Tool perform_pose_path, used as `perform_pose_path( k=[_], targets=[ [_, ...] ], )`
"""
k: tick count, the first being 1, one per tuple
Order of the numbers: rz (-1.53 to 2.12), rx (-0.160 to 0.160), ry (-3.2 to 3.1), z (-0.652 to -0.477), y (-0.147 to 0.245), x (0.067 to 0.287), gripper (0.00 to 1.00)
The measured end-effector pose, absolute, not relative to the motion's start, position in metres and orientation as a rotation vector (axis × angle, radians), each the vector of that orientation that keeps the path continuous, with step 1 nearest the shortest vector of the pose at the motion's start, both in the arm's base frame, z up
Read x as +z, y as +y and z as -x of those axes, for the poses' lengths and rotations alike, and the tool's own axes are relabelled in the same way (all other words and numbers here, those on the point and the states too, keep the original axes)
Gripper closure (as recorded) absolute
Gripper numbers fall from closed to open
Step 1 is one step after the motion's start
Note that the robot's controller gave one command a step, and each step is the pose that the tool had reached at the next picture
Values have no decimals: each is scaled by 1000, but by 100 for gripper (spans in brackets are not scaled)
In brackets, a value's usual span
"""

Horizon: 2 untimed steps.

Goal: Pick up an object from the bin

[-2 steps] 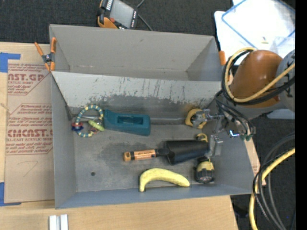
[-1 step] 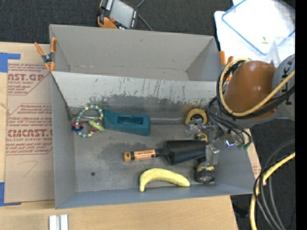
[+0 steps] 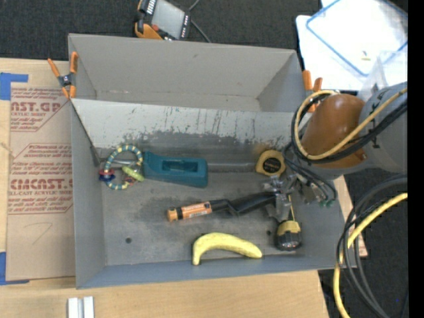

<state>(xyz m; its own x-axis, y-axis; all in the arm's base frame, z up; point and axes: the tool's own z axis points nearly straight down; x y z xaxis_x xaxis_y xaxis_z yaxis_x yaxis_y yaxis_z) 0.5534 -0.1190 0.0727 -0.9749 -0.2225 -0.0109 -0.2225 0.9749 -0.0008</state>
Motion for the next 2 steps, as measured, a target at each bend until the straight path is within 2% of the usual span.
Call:
perform_pose_path(
  k=[1,2],
  targets=[
    [351,1,3111,-553,-119,73,100],
    [329,1,3117,-564,-110,158,100]
  ],
)
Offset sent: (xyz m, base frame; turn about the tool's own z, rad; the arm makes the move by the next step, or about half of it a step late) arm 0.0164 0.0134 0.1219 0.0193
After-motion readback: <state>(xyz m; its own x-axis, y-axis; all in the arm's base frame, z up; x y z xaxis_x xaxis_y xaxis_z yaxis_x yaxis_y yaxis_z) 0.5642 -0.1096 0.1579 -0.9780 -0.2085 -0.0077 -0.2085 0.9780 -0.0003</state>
